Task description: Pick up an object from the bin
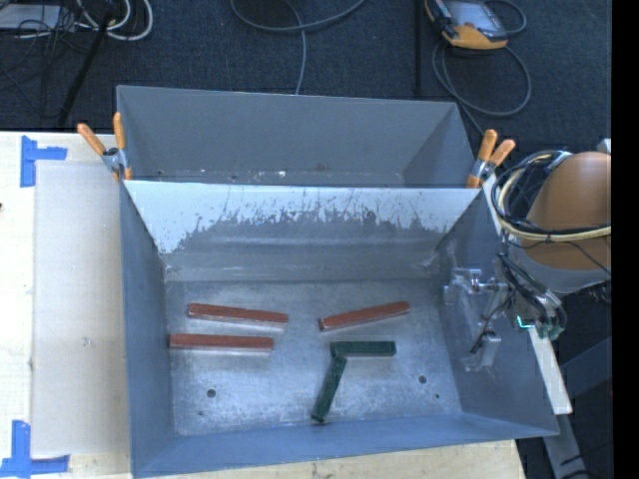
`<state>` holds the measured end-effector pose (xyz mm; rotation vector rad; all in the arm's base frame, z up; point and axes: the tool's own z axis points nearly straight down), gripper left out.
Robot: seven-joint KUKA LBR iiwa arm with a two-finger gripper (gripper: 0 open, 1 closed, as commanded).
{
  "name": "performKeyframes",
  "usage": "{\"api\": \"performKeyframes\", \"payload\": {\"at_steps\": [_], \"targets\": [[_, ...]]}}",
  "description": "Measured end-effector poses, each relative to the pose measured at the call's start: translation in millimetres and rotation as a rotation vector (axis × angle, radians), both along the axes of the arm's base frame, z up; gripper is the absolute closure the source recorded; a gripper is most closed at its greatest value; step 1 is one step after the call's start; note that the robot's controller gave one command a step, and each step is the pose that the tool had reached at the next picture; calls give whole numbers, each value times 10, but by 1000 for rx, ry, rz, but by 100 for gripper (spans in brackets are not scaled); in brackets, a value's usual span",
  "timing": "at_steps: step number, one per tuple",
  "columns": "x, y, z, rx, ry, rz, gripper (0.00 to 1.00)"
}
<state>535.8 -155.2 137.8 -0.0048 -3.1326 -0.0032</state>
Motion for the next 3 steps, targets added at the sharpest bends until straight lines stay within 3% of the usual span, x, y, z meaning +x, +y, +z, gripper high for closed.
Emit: {"api": "performKeyframes", "payload": {"at_steps": [1, 2, 3], "targets": [[161, 468, -718, 2, -6, 77, 0], [725, 1000, -669, 0, -16, 295, 0], [106, 1435, -675, 1, -10, 479, 0]]}}
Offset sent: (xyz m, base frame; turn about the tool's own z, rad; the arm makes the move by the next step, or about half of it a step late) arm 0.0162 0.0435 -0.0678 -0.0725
